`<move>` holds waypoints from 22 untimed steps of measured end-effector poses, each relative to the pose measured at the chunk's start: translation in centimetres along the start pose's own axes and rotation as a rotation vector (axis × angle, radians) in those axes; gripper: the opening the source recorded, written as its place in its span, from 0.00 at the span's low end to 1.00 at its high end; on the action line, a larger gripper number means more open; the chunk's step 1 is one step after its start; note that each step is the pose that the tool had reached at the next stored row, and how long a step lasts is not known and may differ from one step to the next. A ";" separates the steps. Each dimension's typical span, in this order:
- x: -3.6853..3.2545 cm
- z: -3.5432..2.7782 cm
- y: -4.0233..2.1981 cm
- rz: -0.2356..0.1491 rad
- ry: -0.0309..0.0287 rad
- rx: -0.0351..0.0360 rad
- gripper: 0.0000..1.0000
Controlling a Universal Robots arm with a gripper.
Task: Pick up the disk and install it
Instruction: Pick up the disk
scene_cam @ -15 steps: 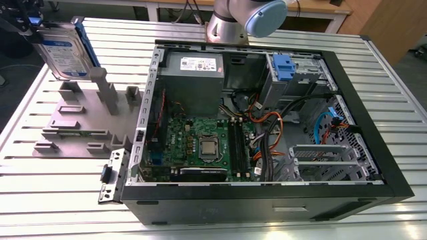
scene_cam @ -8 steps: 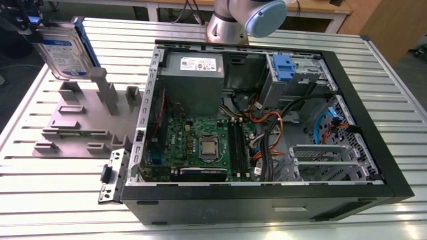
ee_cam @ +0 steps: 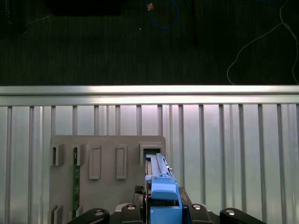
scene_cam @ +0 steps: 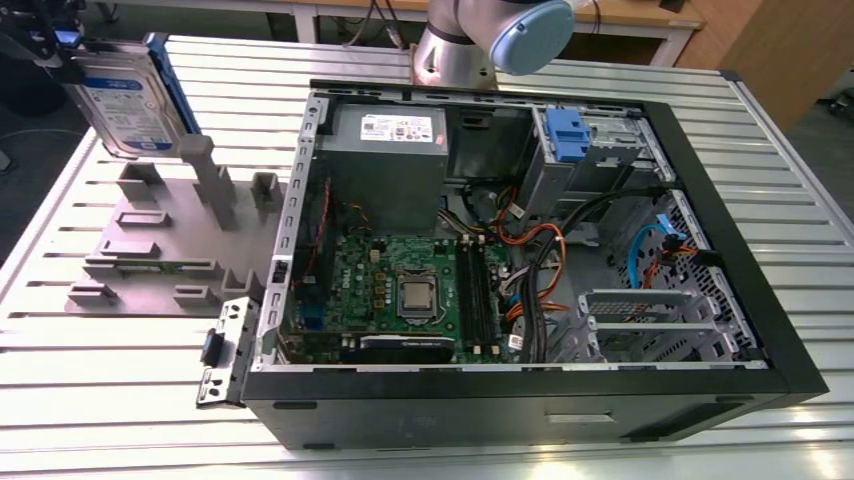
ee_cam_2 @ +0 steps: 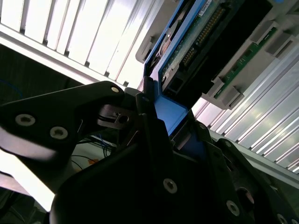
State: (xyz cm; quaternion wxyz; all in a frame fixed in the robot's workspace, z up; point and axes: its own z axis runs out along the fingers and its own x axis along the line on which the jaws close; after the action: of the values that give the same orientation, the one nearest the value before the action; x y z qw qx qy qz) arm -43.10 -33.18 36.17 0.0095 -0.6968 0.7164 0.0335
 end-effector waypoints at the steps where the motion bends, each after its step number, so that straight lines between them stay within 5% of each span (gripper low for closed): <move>1: 0.00 -0.05 0.00 0.000 0.0000 0.0000 0.36; 22: -0.02 -0.36 0.01 0.000 0.0000 0.0000 0.36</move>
State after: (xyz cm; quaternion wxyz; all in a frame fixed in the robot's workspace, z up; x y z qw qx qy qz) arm -43.10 -33.18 36.53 0.0095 -0.6968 0.7164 0.0335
